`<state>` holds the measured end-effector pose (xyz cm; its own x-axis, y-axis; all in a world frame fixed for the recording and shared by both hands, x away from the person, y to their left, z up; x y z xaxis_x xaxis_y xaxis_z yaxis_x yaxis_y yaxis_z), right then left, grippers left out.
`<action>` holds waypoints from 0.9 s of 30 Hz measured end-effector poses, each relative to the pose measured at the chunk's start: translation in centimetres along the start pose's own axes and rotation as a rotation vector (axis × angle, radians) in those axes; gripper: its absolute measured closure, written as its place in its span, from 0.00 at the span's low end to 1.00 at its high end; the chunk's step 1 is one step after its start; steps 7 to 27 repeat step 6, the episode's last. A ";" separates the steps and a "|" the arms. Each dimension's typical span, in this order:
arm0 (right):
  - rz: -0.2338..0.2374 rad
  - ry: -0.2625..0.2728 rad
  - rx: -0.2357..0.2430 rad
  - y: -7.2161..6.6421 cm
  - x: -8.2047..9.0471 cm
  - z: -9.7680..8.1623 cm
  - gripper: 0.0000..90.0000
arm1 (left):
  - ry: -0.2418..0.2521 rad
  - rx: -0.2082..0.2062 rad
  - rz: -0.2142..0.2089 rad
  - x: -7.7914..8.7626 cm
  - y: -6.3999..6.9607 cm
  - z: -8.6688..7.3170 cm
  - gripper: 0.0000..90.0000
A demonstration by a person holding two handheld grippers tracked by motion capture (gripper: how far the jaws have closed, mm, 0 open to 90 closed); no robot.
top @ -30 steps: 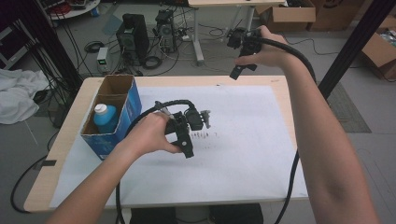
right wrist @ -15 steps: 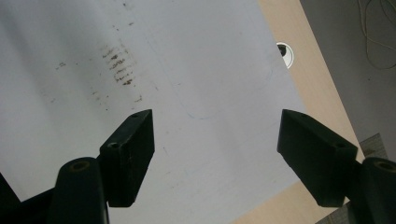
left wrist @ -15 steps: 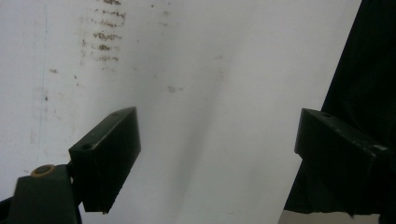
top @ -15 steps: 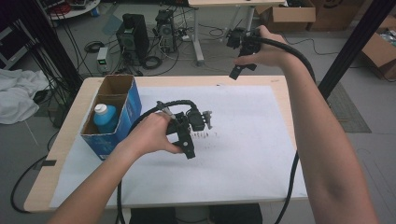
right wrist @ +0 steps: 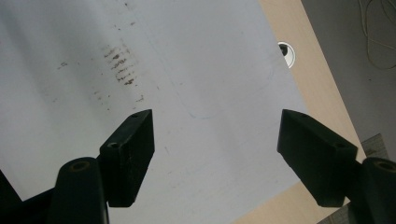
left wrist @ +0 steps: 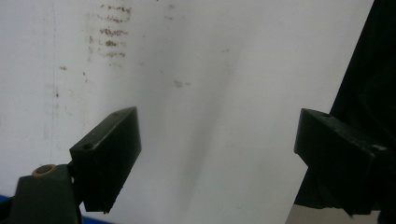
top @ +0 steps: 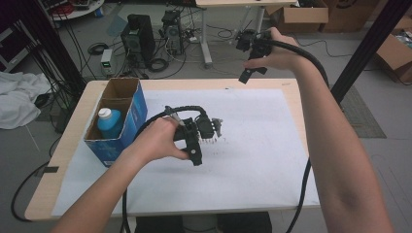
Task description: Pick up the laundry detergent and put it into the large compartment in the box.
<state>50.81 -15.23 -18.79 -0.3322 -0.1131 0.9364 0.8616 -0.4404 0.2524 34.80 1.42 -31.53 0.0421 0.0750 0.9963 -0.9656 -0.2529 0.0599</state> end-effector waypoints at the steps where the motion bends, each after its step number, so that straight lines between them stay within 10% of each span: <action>1: 0.002 0.004 0.001 -0.1 -0.1 0.0 0.31 | 0.002 0.000 0.001 0.0 0.1 0.0 0.17; 27: 0.005 0.003 0.001 -0.2 -0.2 0.0 0.31 | 0.015 0.004 0.000 0.3 -0.1 0.0 0.16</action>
Point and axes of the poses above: each handheld gripper's, and its own axes: x roughly backward along the jaws, z roughly out of its top, y roughly to its right, the point moved 2 cm from there along -x, roughly forward along the jaws, and after that the axes turned 6 degrees about -z, right-handed, at the moved point
